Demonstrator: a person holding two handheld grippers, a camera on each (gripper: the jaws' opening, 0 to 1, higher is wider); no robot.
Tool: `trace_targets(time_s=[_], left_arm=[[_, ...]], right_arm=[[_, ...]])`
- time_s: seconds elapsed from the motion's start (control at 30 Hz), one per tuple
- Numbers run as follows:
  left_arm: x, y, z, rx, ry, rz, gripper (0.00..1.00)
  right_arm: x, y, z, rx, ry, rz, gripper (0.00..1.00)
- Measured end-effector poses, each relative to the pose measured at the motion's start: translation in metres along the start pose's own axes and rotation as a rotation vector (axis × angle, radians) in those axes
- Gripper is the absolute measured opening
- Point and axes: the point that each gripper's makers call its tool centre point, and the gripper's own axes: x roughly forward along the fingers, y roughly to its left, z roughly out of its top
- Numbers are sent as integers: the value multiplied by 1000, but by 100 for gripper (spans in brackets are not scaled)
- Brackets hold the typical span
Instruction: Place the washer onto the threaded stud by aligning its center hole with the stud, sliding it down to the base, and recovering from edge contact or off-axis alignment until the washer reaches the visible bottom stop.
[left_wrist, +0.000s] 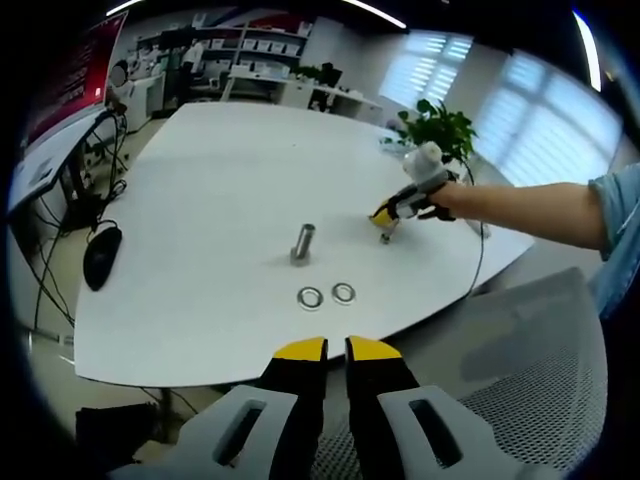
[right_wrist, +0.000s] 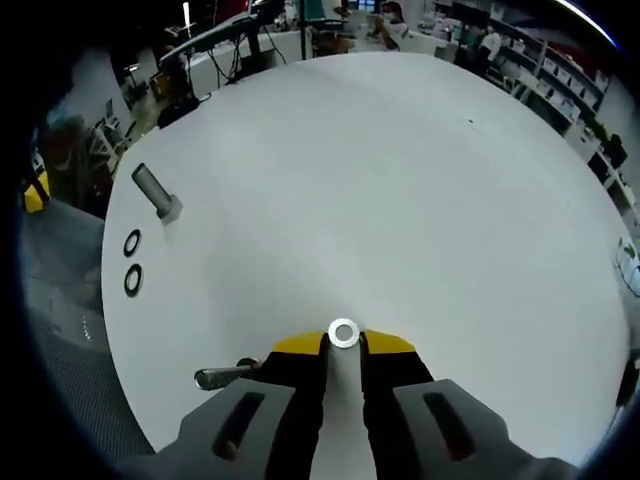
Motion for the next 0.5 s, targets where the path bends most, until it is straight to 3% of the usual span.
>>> trace_targets(time_s=[0.4,0.5], left_arm=[[0,0,1,3,-5,-1,5],[0,0,1,1,-6,-1,5]], right_arm=[[-42,20,10,47,-124,55,15],[-50,25,7,24,-123,64,15]])
